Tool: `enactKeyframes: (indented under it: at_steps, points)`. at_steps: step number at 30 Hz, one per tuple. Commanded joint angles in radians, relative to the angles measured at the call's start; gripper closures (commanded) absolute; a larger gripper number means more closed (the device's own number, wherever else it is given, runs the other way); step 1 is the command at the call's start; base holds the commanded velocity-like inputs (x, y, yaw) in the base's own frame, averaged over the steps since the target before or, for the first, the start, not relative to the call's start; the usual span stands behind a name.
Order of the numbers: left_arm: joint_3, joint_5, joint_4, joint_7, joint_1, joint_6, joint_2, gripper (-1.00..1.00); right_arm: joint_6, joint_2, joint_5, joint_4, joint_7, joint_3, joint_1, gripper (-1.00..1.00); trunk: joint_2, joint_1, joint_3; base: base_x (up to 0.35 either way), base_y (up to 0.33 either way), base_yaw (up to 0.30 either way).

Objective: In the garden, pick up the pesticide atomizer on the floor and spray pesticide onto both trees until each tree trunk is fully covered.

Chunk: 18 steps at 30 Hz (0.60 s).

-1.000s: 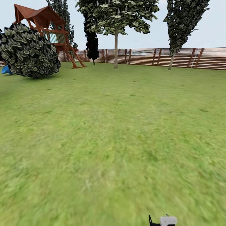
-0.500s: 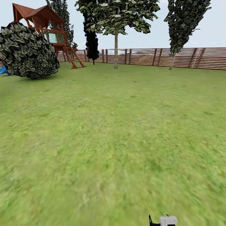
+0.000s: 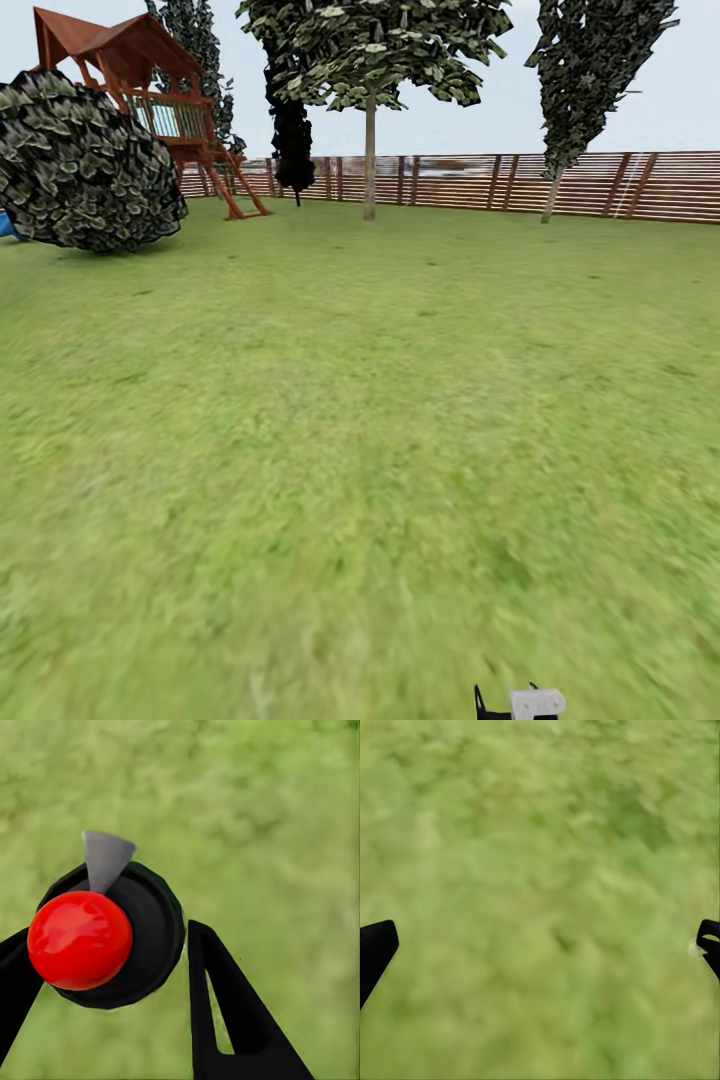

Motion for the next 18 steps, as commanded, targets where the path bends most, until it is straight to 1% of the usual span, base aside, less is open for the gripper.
enactKeyframes:
  at_steps: [1,18]
  points:
    - [0.007,-0.01,0.001,0.002,-0.001,-0.004,0.0,1.0,0.0,0.0,0.005,0.001,-0.01,0.008,-0.001,-1.0,0.0,0.0,-0.001,0.339,0.0,0.0]
    - [0.007,-0.01,0.001,0.002,-0.001,-0.002,0.0,1.0,0.0,0.0,0.005,0.001,-0.01,0.008,-0.001,-1.0,0.0,0.0,-0.001,0.339,0.0,0.0]
